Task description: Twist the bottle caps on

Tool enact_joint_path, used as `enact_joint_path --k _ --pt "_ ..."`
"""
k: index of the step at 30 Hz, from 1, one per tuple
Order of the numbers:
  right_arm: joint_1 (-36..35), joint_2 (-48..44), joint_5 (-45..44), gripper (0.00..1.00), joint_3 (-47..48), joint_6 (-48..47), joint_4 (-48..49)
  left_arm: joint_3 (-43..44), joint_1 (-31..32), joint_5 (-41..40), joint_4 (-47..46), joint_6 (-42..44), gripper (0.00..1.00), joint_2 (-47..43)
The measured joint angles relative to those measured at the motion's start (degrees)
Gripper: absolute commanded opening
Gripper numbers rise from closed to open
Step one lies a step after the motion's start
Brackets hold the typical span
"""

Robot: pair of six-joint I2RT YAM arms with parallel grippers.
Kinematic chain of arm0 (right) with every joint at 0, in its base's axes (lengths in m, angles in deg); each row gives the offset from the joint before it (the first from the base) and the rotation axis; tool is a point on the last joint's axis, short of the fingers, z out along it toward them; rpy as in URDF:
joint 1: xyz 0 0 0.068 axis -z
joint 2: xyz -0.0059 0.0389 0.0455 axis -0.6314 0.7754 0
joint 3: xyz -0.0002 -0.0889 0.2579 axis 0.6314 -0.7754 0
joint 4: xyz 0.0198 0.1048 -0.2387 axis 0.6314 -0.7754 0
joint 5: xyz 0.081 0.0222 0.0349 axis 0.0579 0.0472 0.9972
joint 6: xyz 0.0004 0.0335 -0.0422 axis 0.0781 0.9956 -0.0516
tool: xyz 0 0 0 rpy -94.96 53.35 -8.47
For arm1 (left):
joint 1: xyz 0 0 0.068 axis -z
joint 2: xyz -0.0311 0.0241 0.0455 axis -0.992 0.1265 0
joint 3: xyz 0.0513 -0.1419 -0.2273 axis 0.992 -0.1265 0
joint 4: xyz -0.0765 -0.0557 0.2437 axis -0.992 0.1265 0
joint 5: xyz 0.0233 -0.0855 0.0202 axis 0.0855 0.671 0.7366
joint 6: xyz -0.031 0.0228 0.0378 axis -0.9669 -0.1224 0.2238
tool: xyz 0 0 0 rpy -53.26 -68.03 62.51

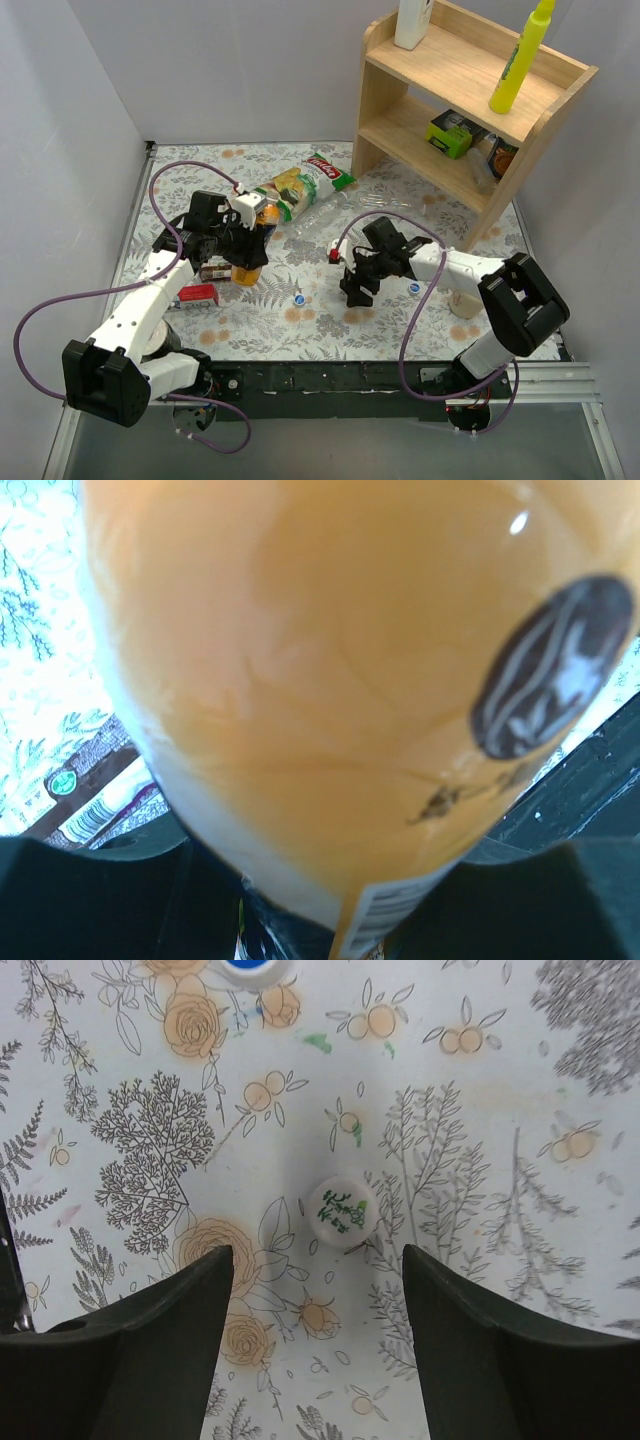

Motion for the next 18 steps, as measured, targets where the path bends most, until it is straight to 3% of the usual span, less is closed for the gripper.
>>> enact_joint_path --k 7,11,18 --pt "-0.1 0.5 0.2 0.70 10.7 -12.9 -11.5 -0.5 0.0 1.0 -1.0 -0.1 0.00 0.0" --pt "-0.9 5.6 0.0 0.70 16.8 -22.3 -18.0 -0.6 0.0 1.7 -0.9 -0.3 0.00 0.0" --pt "-3.0 10.9 -1.2 0.70 18.8 -33.1 -24.5 -0.6 0.0 2.1 -0.9 -0.4 0.00 0.0"
